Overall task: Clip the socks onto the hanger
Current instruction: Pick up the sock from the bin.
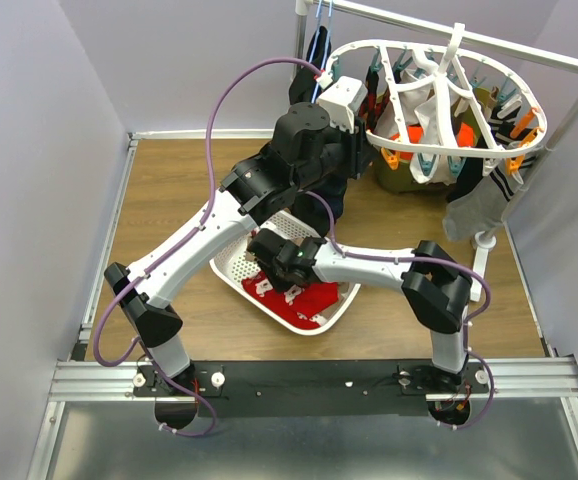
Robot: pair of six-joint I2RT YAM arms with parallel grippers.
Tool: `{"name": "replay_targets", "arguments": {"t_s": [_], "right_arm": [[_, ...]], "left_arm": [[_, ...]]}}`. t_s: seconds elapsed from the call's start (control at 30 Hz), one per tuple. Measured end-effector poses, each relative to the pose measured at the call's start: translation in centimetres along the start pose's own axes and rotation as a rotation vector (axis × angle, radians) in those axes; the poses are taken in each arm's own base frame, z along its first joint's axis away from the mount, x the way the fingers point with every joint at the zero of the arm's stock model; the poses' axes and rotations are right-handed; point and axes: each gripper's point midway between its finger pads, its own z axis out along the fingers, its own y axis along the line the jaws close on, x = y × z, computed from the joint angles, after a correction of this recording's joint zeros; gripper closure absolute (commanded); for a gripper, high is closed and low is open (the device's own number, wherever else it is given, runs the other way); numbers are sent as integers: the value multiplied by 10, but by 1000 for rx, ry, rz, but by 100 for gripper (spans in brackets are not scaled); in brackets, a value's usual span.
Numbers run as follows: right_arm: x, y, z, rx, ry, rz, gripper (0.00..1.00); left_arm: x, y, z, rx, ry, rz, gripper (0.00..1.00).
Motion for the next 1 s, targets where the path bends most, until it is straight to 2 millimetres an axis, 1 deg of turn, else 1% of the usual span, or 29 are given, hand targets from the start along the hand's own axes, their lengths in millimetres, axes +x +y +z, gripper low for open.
{"name": "replay_targets", "arguments": {"t_s": [0.1,0.3,0.37,0.5,0.6,0.63,0.7,0.73,0.8,0.83,1.0], "right_arm": [[-4,8,-4,-13,-13,-8,53],[-2,9,-4,-12,-8,-14,54],[-1,8,-2,-2,-5,-13,59],[8,4,5,24,16,-18,62],[16,1,9,36,33,-25,67],[17,1,10,39,33,-25,73],[17,0,11,44,30,-25,81],[17,-1,11,49,27,-26,90],[17,-2,12,54,24,-25,95],[18,-3,13,57,22,-24,99],[17,-4,14,61,3,-20,99]], "left_arm": [[0,0,0,0,0,0,100],[0,1,0,-1,0,0,100],[0,1,0,-1,0,0,100],[0,1,0,-2,0,0,100],[0,1,0,-1,0,0,100],[0,1,0,-2,0,0,100],[0,1,0,-2,0,0,100],[0,1,0,-2,0,0,100],[0,1,0,-2,0,0,100],[0,1,0,-2,0,0,100],[0,1,0,-2,1,0,100]]}}
